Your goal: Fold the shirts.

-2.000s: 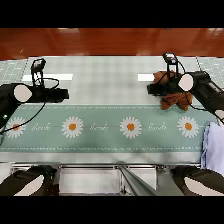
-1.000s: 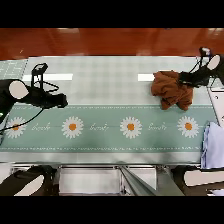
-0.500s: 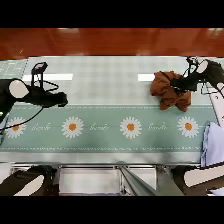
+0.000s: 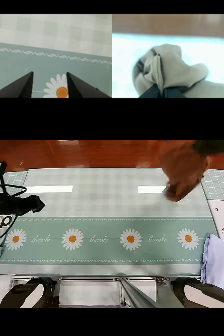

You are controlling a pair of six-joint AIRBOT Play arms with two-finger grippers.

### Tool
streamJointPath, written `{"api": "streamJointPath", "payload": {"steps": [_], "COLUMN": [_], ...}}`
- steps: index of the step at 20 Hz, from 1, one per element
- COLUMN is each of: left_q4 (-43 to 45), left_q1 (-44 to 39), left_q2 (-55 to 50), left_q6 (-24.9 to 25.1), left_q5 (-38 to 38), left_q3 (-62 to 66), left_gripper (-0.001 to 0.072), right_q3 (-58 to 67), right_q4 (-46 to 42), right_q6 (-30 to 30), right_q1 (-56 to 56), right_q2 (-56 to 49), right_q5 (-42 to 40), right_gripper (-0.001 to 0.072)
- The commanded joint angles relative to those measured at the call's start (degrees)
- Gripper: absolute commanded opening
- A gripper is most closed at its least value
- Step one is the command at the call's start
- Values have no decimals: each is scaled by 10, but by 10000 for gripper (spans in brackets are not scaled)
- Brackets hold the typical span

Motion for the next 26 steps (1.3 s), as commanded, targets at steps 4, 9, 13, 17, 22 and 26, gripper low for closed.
{"api": "streamJointPath", "payload": {"steps": [4,9,13,17,22,26], "left_q4": [-45,-43,-44,-82,-102,-106], "left_q1": [-7,-7,-7,-7,-9,-9], "left_q2": [33,34,34,33,33,33], "left_q6": [25,55,54,70,87,87], "left_q5": [-10,-9,-5,-15,-26,-26], "left_q3": [-5,-5,-5,-12,-42,-55], "left_gripper": [508,508,508,508,508,508], "right_q3": [130,128,6,-133,-147,-147], "right_q4": [-23,-84,-88,-89,6,184], "right_q6": [-4,37,76,135,181,123], "right_q1": [106,238,360,462,487,487], "right_q2": [98,127,112,46,-144,-251], "right_q5": [25,161,158,41,-132,-172], "right_gripper": [26,26,26,26,27,182]}}
